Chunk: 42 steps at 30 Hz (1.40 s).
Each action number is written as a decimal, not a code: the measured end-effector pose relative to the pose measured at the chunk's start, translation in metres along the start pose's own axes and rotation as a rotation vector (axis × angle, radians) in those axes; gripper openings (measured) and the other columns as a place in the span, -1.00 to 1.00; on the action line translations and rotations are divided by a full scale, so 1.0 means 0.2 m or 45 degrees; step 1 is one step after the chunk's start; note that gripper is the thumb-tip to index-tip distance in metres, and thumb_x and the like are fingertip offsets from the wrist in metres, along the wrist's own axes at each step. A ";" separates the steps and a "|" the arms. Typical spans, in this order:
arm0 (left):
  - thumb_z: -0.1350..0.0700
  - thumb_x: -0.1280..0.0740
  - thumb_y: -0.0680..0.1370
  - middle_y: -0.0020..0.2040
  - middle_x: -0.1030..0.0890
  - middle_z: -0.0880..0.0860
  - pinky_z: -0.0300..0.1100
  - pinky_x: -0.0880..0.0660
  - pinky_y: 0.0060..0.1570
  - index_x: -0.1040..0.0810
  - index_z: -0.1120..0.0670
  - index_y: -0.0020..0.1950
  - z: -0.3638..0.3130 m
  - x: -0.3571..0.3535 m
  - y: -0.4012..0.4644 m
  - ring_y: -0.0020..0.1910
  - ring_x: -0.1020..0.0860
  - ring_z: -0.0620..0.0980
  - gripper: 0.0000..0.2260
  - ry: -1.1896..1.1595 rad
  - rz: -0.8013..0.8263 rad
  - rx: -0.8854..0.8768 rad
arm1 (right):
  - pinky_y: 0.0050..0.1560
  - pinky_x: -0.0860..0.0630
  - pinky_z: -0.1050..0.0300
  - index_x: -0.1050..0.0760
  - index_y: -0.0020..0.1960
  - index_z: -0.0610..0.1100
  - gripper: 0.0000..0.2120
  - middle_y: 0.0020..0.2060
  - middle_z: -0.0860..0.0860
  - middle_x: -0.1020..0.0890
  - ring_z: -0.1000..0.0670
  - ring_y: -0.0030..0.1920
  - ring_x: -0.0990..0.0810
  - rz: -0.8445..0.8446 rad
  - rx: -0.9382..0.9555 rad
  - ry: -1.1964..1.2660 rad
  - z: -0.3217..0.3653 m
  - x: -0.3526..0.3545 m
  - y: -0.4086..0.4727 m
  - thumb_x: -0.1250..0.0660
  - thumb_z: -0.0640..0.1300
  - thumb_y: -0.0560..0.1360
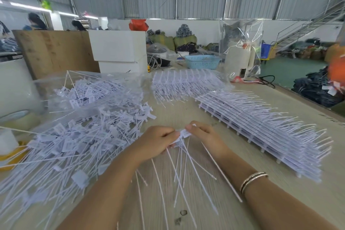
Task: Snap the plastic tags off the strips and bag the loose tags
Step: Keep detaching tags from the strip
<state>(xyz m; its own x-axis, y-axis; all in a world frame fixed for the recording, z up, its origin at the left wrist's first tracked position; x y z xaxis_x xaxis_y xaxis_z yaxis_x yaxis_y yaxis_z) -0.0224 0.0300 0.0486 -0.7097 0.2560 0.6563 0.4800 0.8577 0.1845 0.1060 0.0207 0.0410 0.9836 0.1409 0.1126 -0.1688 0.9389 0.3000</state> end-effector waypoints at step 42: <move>0.07 -0.24 0.59 -0.23 -0.56 -0.15 -0.34 -0.40 -0.37 -0.48 -0.03 -0.09 0.01 -0.01 0.00 -0.44 -0.55 -0.20 -0.92 0.042 -0.008 0.024 | -0.23 -0.27 0.22 -0.38 -0.30 -0.14 -0.73 -0.38 -0.03 -0.34 0.06 -0.31 -0.31 -0.234 0.015 -0.258 0.04 0.06 0.00 -0.25 -0.13 0.57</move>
<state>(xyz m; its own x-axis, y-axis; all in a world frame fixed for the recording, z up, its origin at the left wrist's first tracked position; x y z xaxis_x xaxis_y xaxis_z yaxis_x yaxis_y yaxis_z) -0.0223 0.0304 0.0466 -0.6950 0.2358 0.6793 0.4656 0.8675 0.1753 0.1180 0.0197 0.0499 0.9652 -0.0984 0.2425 0.0094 0.9390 0.3438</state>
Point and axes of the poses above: each hand's wrist, its own y-axis towards the middle knuckle, its own x-axis out of the back of the hand, z = x × y, the point moved 8 cm from there along y, towards the middle knuckle
